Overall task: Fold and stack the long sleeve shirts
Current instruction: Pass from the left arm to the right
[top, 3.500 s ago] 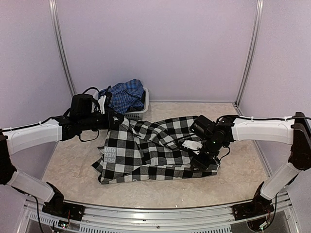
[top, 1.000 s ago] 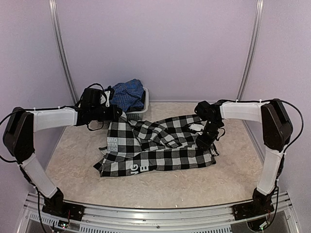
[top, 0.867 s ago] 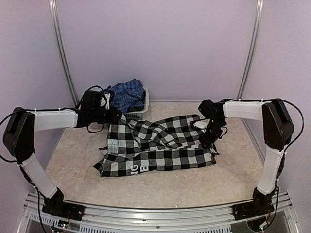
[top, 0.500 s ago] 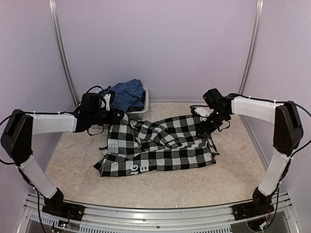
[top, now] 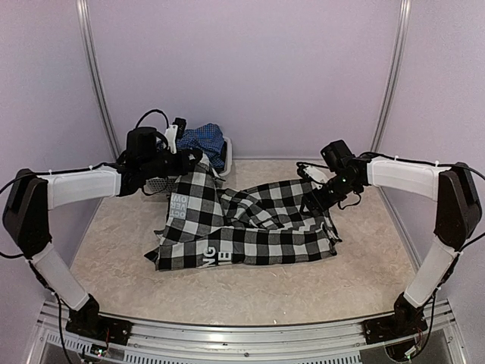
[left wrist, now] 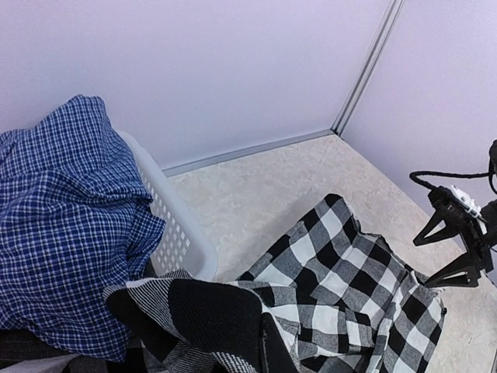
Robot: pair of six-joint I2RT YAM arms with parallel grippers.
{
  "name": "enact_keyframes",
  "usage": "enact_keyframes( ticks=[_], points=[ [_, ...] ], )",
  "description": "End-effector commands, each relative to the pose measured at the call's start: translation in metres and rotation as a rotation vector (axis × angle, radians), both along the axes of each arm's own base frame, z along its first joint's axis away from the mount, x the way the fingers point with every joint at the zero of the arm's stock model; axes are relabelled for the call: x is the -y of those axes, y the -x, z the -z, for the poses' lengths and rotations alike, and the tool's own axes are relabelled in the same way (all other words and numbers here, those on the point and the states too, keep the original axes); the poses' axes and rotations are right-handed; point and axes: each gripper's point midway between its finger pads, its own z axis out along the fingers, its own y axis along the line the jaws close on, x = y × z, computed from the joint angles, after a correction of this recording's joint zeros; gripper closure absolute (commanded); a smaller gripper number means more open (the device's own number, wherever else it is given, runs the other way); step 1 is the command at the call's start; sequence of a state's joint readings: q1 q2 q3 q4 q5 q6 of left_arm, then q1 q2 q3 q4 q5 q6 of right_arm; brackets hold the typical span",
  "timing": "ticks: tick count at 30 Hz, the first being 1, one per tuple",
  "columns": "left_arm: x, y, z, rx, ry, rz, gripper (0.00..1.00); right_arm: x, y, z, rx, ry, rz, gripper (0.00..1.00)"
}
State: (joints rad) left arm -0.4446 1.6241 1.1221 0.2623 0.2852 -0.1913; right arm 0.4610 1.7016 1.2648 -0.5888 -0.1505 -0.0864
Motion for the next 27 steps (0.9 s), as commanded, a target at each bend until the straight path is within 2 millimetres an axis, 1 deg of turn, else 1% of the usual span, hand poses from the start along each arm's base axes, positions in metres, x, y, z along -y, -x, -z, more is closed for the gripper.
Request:
enact_keyframes(
  ticks=[1,5,8,11,13,15,17,18,19,21,22,23,27],
  points=[
    [0.009,0.001,0.032,-0.051,-0.050,0.023,0.95,-0.010,0.002,0.004,-0.002,-0.033,-0.011,0.18],
    [0.008,0.015,0.047,-0.087,-0.054,0.029,0.93,-0.010,0.003,0.010,-0.009,-0.030,-0.012,0.18],
    [0.007,0.026,0.063,-0.129,-0.071,0.027,0.92,-0.011,0.001,0.011,-0.009,-0.036,-0.002,0.18],
    [0.006,0.038,0.078,-0.145,-0.100,0.021,0.91,-0.021,-0.001,0.003,0.005,-0.097,-0.011,0.17],
    [0.010,0.048,0.083,-0.135,-0.099,0.047,0.91,-0.034,0.000,-0.007,0.013,-0.171,-0.030,0.17],
    [0.016,0.059,0.081,-0.117,-0.085,0.080,0.91,-0.050,0.002,-0.020,0.019,-0.266,-0.040,0.17],
    [0.025,0.072,0.071,-0.087,-0.058,0.114,0.91,-0.067,0.008,-0.033,0.014,-0.373,-0.061,0.17],
    [0.033,0.080,0.067,-0.074,-0.049,0.139,0.91,-0.075,0.013,-0.037,0.006,-0.425,-0.071,0.17],
    [0.038,0.086,0.062,-0.064,-0.041,0.152,0.92,-0.084,0.015,-0.045,0.007,-0.484,-0.083,0.16],
    [0.045,0.094,0.056,-0.056,-0.020,0.159,0.92,-0.098,0.024,-0.048,-0.024,-0.578,-0.096,0.13],
    [0.048,0.097,0.053,-0.056,-0.002,0.157,0.93,-0.109,0.031,-0.049,-0.033,-0.616,-0.124,0.12],
    [0.051,0.100,0.050,-0.063,0.022,0.156,0.94,-0.118,0.038,-0.049,-0.047,-0.641,-0.150,0.10],
    [0.065,0.112,0.046,-0.095,0.107,0.177,0.95,-0.148,0.055,-0.046,-0.068,-0.692,-0.205,0.08]
  ],
)
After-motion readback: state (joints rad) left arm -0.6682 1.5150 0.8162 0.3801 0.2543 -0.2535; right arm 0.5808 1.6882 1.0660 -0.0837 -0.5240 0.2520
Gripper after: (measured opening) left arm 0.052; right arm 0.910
